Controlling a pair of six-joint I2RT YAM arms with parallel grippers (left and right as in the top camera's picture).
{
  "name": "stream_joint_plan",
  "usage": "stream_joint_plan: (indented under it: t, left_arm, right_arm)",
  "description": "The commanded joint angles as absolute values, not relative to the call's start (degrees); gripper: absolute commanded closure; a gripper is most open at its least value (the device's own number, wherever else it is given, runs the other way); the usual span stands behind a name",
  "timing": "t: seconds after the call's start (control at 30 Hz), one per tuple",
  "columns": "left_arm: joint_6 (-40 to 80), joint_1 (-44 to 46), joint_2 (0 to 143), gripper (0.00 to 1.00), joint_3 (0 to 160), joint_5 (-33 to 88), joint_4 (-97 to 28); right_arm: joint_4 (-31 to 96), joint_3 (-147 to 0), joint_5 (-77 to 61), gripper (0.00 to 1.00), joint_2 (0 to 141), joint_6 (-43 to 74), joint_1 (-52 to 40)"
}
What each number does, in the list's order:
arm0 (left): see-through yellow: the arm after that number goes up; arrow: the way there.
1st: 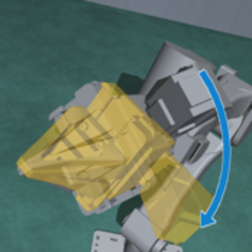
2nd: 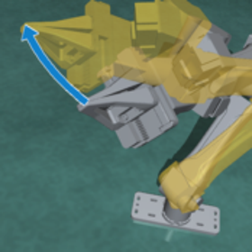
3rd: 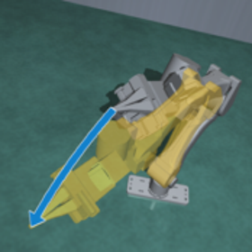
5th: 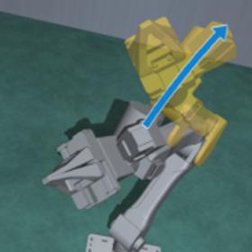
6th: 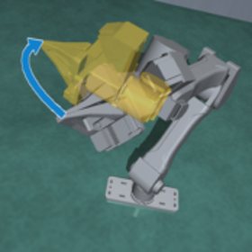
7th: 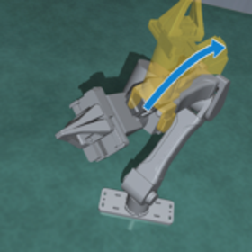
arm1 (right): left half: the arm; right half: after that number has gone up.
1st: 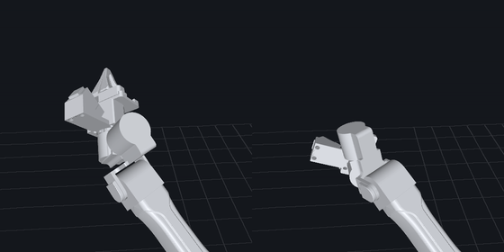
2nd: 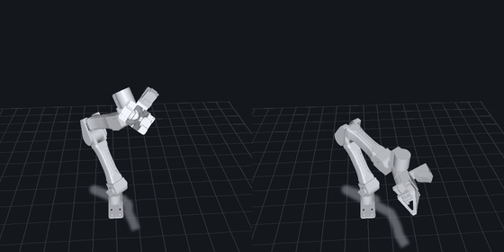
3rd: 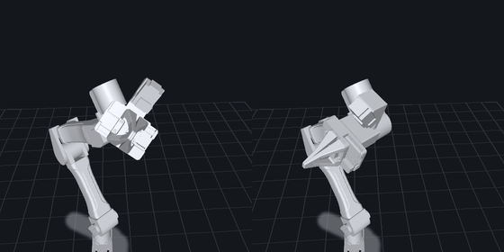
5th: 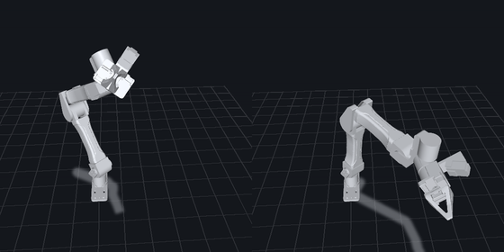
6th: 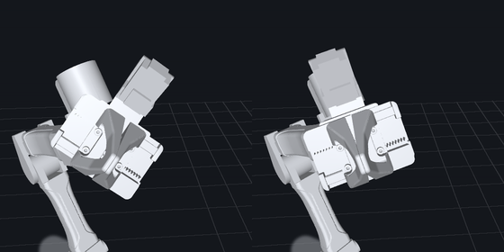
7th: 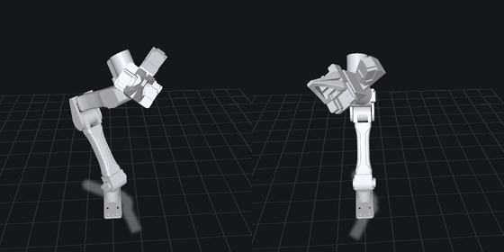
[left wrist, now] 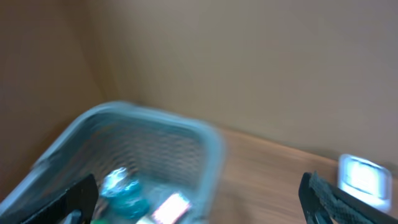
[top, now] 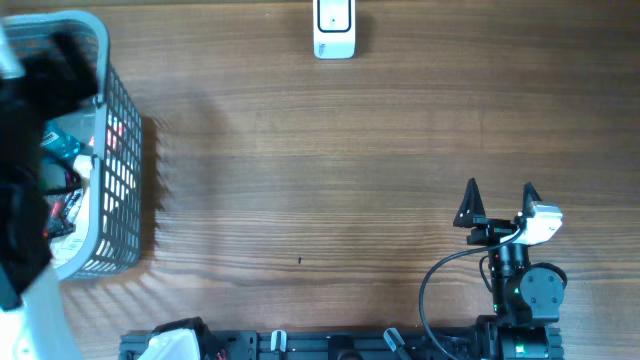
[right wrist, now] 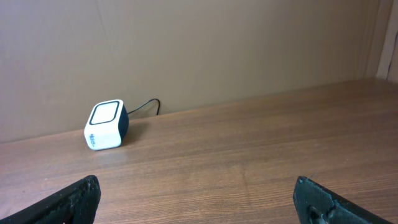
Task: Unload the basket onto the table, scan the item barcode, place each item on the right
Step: 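Reach into the basket and grasp the blue Listerine bottle with the left gripper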
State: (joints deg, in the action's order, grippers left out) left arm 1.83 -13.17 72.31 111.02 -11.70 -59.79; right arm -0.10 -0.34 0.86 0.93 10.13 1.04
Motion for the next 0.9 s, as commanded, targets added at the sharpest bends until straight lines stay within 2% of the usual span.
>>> stream_joint_plan:
  t: [0.0, 0.13, 0.23, 0.43, 0.63, 0.87]
  left_arm:
    - [10.59, -26.37, 75.44, 0.0, 112.05, -12.99, -62.67]
    - [11.11, -35.7, 79.9, 0.0, 112.03, -4.51, -64.97]
    - [10.87, -37.89, 84.31, 0.0, 111.94, 3.33, -66.41]
    - [12.43, -38.04, 95.07, 0.0, 111.92, 3.16, -66.28]
    - [26.44, -38.04, 103.92, 0.0, 111.92, -2.48, -66.3]
    - [28.77, -38.04, 108.36, 0.0, 111.92, 3.7, -65.17]
  right_arm:
    - [-0.34, -0.3, -0.08, 0.0, 0.43, 9.1, 0.82]
    - [-0.34, -0.3, -0.08, 0.0, 0.43, 9.1, 0.82]
    - [-0.34, -0.3, -0.08, 0.0, 0.43, 9.1, 0.82]
    - [-0.34, -0.3, -0.08, 0.0, 0.43, 9.08, 0.82]
    - [-0.34, -0.3, -0.08, 0.0, 0.43, 9.1, 0.82]
    - [-0.34, -0.3, -0.08, 0.0, 0.43, 9.1, 0.82]
